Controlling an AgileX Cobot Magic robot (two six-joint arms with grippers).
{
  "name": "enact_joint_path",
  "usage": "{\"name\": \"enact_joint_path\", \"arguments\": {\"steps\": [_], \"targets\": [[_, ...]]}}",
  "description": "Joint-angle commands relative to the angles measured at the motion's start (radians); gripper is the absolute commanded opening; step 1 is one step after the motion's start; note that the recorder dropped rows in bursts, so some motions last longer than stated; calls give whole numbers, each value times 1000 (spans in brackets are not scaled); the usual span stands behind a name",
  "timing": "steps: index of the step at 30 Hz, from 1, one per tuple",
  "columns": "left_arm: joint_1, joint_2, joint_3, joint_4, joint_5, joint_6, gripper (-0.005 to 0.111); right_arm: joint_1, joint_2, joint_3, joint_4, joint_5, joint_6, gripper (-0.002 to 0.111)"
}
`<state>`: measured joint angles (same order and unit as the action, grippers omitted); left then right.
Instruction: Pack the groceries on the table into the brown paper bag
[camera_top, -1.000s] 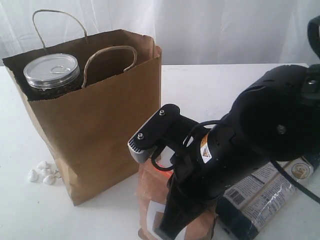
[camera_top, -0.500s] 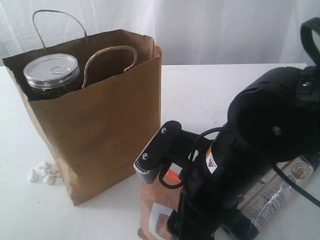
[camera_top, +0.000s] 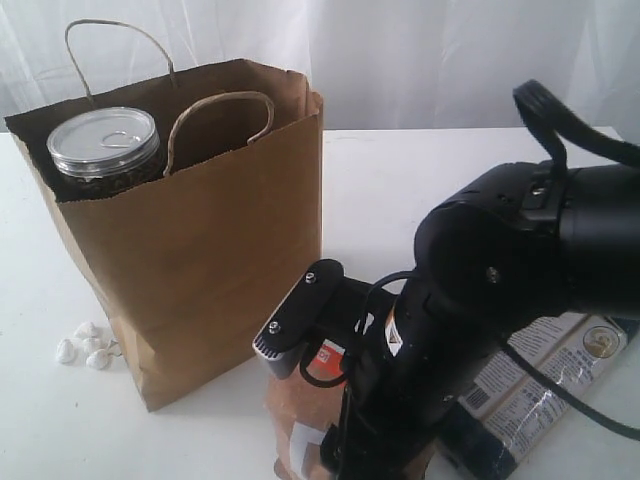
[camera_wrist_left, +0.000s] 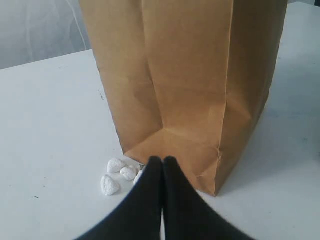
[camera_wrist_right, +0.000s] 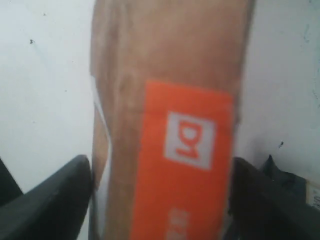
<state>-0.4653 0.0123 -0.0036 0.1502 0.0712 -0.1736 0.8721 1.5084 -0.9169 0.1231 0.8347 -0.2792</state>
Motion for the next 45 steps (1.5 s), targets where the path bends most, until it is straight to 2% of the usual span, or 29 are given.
{"name": "enact_joint_path", "arguments": {"steps": [1, 6, 8, 23, 34, 45], "targets": [[-6, -6, 4, 4, 5, -7, 0, 4, 21, -3, 27, -7, -12, 54], [-6, -6, 4, 4, 5, -7, 0, 4, 15, -3, 41, -26, -12, 13], [-6, -6, 4, 4, 5, -7, 0, 4, 4, -3, 41, -34, -12, 0], [-6, -6, 4, 4, 5, -7, 0, 4, -335, -21, 3, 82, 63, 0], [-6, -6, 4, 4, 5, -7, 0, 4, -470, -149, -213, 86, 212, 0], [-6, -6, 4, 4, 5, -7, 0, 4, -458, -380, -577, 13, 393, 0]]}}
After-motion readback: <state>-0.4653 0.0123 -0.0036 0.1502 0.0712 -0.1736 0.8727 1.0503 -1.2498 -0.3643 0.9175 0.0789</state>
